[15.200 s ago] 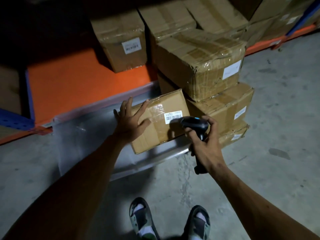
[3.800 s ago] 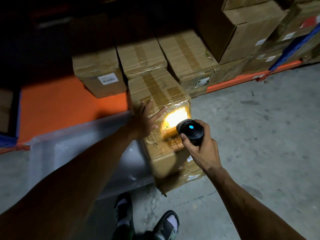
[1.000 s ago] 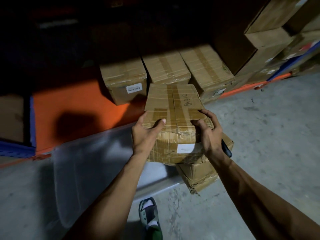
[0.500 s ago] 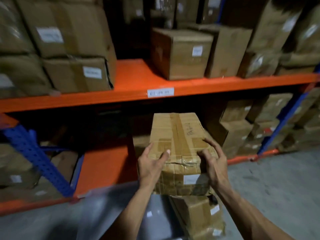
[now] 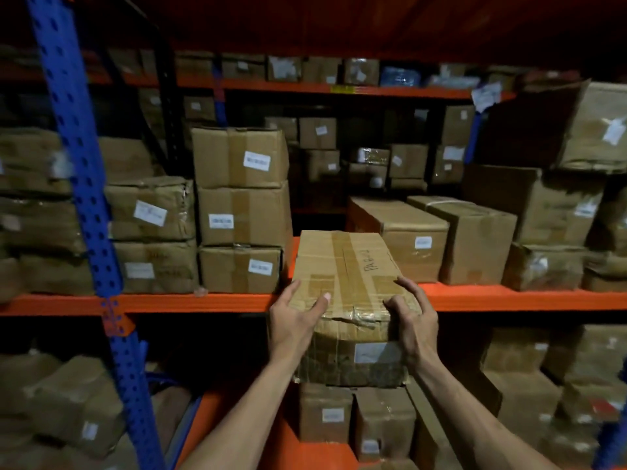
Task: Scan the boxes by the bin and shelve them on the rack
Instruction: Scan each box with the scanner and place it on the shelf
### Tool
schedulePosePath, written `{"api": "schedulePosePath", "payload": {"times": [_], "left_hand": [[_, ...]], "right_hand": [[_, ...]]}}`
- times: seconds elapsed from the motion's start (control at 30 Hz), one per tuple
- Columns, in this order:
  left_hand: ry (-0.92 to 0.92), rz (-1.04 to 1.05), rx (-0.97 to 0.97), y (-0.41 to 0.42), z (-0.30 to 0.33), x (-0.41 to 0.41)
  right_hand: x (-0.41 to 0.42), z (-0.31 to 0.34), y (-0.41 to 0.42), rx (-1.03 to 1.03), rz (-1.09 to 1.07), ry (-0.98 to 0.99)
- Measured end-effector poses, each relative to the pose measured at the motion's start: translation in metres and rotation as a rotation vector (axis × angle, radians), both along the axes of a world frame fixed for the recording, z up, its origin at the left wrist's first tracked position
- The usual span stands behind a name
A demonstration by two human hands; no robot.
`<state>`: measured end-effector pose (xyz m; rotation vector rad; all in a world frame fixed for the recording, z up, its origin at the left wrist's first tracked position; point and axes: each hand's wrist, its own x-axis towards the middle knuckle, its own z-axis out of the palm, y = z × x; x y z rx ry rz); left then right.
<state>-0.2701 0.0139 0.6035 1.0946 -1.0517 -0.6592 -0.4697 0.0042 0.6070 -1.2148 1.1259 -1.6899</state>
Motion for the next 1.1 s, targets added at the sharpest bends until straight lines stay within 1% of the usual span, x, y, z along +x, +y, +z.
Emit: {"api": "schedulePosePath", "payload": {"times": [0.1, 0.27, 0.43, 0.57, 0.63, 0.67, 0.7, 0.73, 0.77, 0.8, 0.83, 0.87, 0.9, 0.93, 1.0, 1.1], "left_hand": [[0.027, 0.014, 0.028, -0.044, 0.006, 0.013], [0.034, 0.01, 0.093, -0.126, -0.013, 0.031], [-0.083, 0.051, 0.167, -0.199, -0.026, 0.051], [-0.196, 0.08, 0.173, -0.246, -0.022, 0.056], [-0.334, 0.091, 0.201, -0.263, -0.017, 0.056], [-0.472, 0.129, 0.166, -0.267, -0.014, 0.056], [-0.656, 0.186, 0.074, -0.268, -0.012, 0.055], [-0.87, 0.237, -0.068, -0.268, -0.011, 0.056], [-1.073, 0.251, -0.221, -0.267, -0.013, 0.059], [-1.234, 0.227, -0.349, -0.266, -0.018, 0.064], [-1.354, 0.191, -0.444, -0.265, -0.026, 0.071], [-1.444, 0.169, -0.503, -0.265, -0.032, 0.077], [-1.513, 0.158, -0.527, -0.266, -0.035, 0.083], [-1.561, 0.147, -0.533, -0.268, -0.037, 0.088], [-1.591, 0.128, -0.505, -0.275, -0.034, 0.094], [-1.612, 0.077, -0.395, -0.287, -0.025, 0.093]], "right_hand": [[0.011, 0.002, -0.055, -0.018, 0.018, 0.027], [0.03, -0.017, -0.141, 0.032, 0.012, 0.06], [0.047, -0.036, -0.211, 0.047, -0.046, 0.042], [0.048, -0.023, -0.255, 0.088, -0.008, 0.125], [0.044, -0.017, -0.269, 0.129, 0.016, 0.214], [0.042, -0.016, -0.273, 0.141, 0.004, 0.275], [0.04, -0.018, -0.274, 0.132, -0.046, 0.351], [0.039, -0.023, -0.272, 0.092, -0.13, 0.446], [0.039, -0.031, -0.267, -0.001, -0.226, 0.57], [0.038, -0.043, -0.26, -0.145, -0.296, 0.732], [0.038, -0.056, -0.253, -0.286, -0.323, 0.899], [0.039, -0.07, -0.248, -0.381, -0.316, 1.048], [0.038, -0.083, -0.247, -0.427, -0.3, 1.155], [0.037, -0.091, -0.251, -0.433, -0.276, 1.203], [0.036, -0.094, -0.266, -0.416, -0.233, 1.242], [0.039, -0.087, -0.289, -0.423, -0.229, 1.346]]}}
